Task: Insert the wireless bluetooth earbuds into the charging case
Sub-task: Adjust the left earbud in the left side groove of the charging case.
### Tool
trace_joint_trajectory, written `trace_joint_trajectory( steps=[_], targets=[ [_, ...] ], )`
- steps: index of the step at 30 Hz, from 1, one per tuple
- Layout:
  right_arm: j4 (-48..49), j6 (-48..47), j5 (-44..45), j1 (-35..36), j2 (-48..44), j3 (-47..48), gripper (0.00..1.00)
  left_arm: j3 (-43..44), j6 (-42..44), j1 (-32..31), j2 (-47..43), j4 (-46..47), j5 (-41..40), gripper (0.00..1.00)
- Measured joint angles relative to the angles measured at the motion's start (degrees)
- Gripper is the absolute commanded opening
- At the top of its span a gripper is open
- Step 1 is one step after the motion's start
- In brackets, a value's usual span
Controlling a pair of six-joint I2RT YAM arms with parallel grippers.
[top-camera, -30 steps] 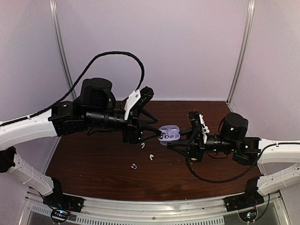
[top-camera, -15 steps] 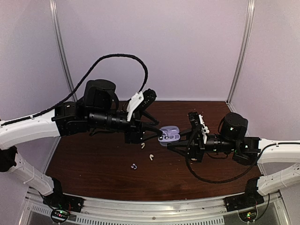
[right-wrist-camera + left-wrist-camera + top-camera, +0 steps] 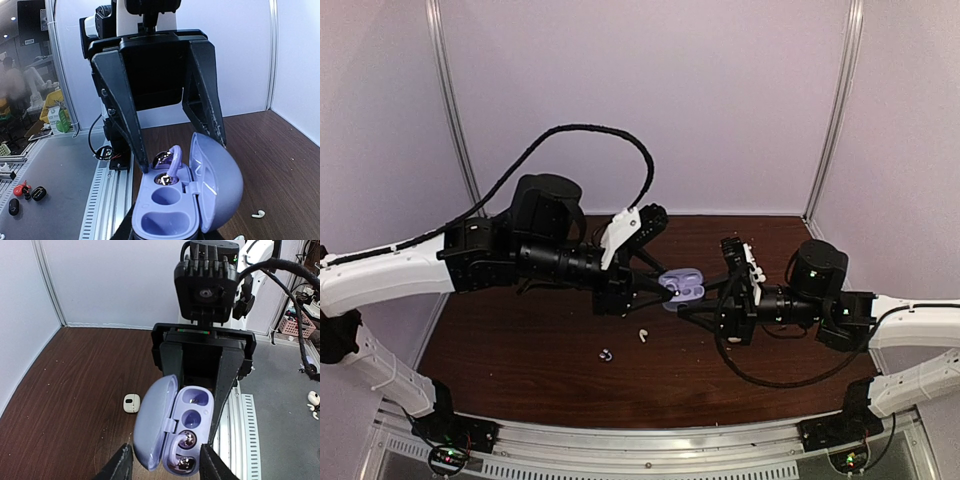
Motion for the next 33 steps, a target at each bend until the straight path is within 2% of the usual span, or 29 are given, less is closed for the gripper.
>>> trace_joint_trajectory(
  steps=[7, 13, 16, 23, 33],
  targets=[
    [-0.15, 1.05, -0.15, -0.63, -0.07, 0.0, 0.0, 0.0, 0.72, -0.04, 0.09, -0.13, -0.76, 0.46],
    [-0.07, 1.07, -0.26, -0.72, -0.07, 0.0, 0.0, -0.35, 1.4, -0.02, -1.11, -0.39, -1.97, 0.52],
    [-0.17, 0.83, -0.39, -0.72, -0.07, 0.02, 0.0, -1.14, 2.03, -0.02, -3.76, -0.57, -3.96, 0.53],
    [-3.28, -0.72, -0.37, -0.72, -0.07, 0.83, 0.0, -0.66, 4.83, 0.02, -9.44, -1.16, -2.86, 0.38],
    [-8.39, -3.1, -0.37, -0.72, -0.02, 4.52, 0.0, 1.01, 5.75, -0.04, -4.13, -6.03, 2.49, 0.32]
  ],
)
